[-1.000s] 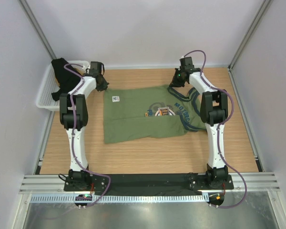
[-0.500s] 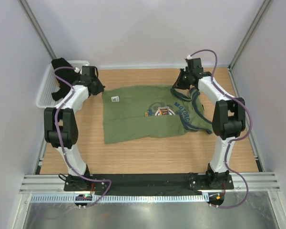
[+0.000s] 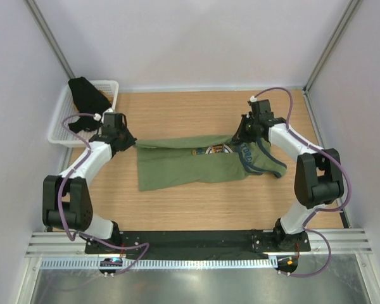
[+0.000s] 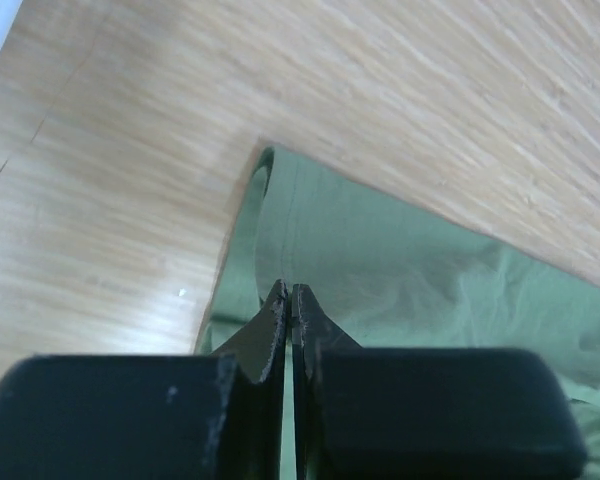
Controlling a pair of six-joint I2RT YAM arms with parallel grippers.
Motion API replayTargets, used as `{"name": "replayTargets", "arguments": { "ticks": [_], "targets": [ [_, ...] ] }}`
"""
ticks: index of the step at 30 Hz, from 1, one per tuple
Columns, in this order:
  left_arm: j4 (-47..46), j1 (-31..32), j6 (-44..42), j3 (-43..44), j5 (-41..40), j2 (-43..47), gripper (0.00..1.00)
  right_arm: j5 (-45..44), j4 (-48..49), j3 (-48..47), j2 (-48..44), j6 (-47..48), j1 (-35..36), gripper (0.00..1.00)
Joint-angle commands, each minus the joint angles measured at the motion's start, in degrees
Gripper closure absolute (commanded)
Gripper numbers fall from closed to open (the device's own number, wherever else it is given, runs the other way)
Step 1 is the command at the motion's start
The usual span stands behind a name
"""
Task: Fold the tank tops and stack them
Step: Fold the tank top
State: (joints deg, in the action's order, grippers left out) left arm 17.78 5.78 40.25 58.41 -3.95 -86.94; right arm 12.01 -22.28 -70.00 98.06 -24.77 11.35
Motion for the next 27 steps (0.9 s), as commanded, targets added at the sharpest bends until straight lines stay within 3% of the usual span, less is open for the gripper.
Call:
{"name": "replayTargets", "arguments": {
  "ticks": [1,6,15,23,27],
  "targets": [
    [-2.9,0.2,0.8,-3.4,-1.6,5.9,1.00,-0.9,1.9,3.0,-5.6,-0.1,0.7,0.99],
    [-3.9,1.3,1.1,-10.5,-1.9,11.7,1.00,-1.2,2.5,7.9,-9.1,0.1,1.5,0.99],
    [-4.2,2.7,0.7,-14.1,-1.8,12.1,1.00,-2.0,2.6,13.0,-11.9,0.5,1.9,0.99],
    [-5.6,3.2,1.7,-19.5,-2.2,12.5,0.94,-5.1,4.2,18.3,-11.0,-0.8,2.4,0.86],
    [-5.6,3.2,2.2,-21.8,-4.0,14.2,0.85,-7.0,5.1,20.5,-11.7,-1.9,2.4,0.71]
  ]
}}
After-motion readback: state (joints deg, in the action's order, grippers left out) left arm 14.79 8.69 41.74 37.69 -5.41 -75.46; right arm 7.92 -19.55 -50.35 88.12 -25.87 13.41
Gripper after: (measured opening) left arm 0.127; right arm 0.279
